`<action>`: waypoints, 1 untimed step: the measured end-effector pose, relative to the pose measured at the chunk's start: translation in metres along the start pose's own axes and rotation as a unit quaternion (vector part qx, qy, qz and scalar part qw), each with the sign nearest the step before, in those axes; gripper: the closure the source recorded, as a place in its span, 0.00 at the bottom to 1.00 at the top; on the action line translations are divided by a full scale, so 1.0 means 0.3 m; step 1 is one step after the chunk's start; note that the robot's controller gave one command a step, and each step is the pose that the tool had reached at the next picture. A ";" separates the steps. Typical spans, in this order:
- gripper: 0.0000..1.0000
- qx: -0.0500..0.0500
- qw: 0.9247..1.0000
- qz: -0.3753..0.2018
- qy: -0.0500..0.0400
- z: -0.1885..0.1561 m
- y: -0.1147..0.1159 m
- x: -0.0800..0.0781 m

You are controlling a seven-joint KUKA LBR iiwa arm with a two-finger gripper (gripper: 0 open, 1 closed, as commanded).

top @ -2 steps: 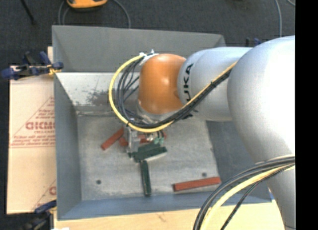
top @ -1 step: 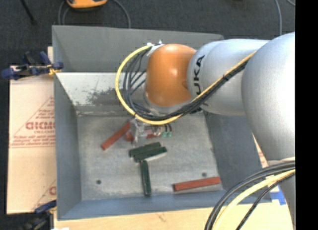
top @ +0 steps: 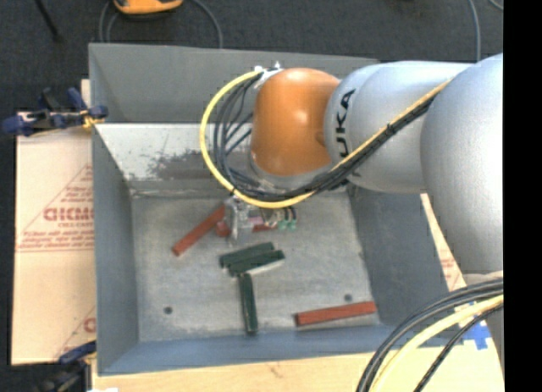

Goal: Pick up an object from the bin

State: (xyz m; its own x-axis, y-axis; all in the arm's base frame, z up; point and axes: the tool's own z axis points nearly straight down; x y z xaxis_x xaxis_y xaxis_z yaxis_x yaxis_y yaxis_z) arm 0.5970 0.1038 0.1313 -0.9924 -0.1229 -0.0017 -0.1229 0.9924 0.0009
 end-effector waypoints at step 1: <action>1.00 0.000 1.000 -0.031 -0.006 -0.012 -0.086 -0.006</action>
Offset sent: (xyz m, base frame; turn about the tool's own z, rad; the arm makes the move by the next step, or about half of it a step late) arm -0.0771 -0.0411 -0.0123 -0.0154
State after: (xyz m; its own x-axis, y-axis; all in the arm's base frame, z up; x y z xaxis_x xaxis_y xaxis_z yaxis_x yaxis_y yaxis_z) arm 0.6020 0.0785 0.1349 -0.9829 -0.1836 -0.0138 -0.1836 0.9830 0.0001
